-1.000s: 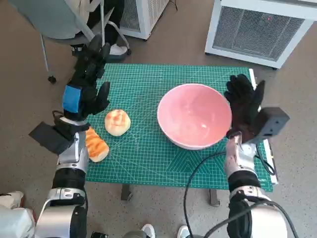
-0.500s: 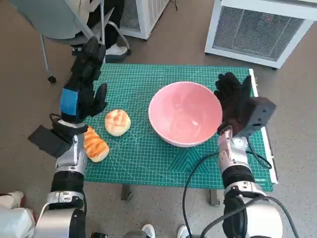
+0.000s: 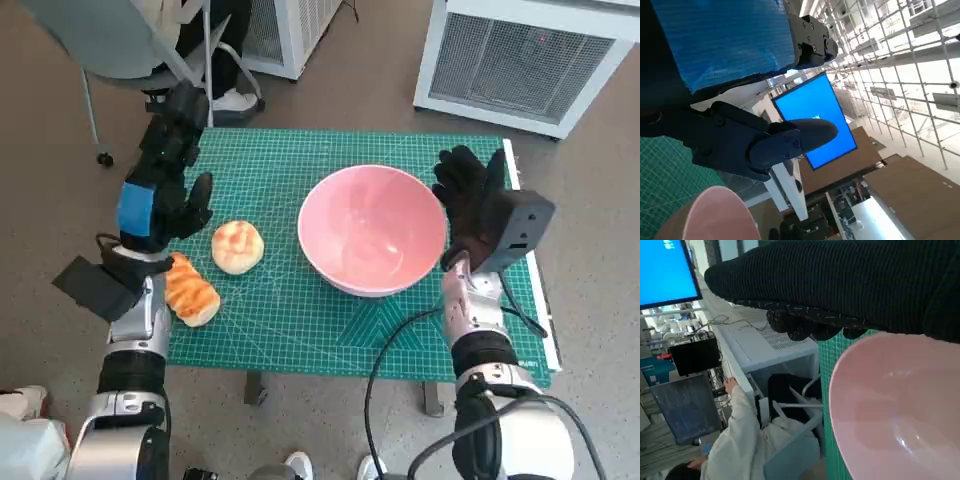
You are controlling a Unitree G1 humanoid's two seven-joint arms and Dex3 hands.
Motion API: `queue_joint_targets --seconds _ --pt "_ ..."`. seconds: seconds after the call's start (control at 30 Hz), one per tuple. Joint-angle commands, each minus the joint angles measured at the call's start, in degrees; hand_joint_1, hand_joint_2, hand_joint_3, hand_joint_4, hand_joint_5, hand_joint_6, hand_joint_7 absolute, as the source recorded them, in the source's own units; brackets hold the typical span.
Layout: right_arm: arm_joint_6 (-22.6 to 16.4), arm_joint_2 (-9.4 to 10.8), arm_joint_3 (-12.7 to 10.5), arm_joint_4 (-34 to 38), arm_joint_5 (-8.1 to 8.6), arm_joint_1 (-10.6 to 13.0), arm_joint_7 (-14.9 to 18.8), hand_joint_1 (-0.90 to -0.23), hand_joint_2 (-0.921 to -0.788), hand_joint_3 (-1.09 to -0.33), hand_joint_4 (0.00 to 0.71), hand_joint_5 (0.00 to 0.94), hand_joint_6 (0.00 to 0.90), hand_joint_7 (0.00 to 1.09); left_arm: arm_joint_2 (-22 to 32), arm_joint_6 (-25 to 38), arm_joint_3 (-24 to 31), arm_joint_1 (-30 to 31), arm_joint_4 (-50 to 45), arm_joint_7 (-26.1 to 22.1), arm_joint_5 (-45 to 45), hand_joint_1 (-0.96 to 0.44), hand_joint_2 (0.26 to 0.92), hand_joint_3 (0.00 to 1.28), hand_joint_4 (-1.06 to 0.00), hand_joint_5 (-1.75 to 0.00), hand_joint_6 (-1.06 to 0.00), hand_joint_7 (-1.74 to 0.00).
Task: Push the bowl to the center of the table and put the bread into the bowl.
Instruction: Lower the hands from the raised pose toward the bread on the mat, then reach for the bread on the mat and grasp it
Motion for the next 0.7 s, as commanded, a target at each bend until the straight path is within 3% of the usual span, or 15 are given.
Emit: queue_joint_targets --seconds 0.03,0.17,0.37,0.53,0.7 --pt "-2.14 -1.08 0.26 -0.34 -0.3 0.49 0.85 -0.549 -0.921 -0.684 0.244 0.011 0.04 0.63 0.65 0.23 0.27 0.92 -0.9 -0.23 -0.42 -0.71 0.921 0.52 -0.16 0.0 -0.21 0.0" --pt "-5.53 -1.6 0.99 -1.31 -0.65 0.55 1.88 -0.568 -0.921 -0.676 0.243 0.01 0.041 0.63 0.9 0.08 0.22 1.11 -1.15 -0.38 -0.35 -0.71 0.921 0.52 -0.16 0.0 -0.21 0.0" --pt "-13.35 -2.66 4.43 -3.95 -3.14 1.56 3.2 -0.612 -0.921 -0.666 0.263 0.019 0.029 0.63 2.01 0.12 0.2 1.35 -1.88 -0.73 0.03 -0.71 0.921 0.53 -0.16 0.0 -0.22 0.0" --pt "-21.38 -3.76 8.2 -8.39 -5.72 3.27 6.48 -0.654 -0.921 -0.695 0.273 0.021 0.014 0.63 4.88 1.19 0.19 1.67 -3.68 -2.1 0.58 -0.72 0.921 0.54 -0.16 0.0 -0.23 -0.01" --pt "-27.39 -4.8 11.35 -13.43 -6.84 5.07 10.65 -0.679 -0.921 -0.741 0.298 0.028 0.001 0.66 10.01 2.28 -0.06 2.35 -6.07 -4.85 1.67 -0.72 0.921 0.53 -0.16 0.0 -0.23 -0.01"
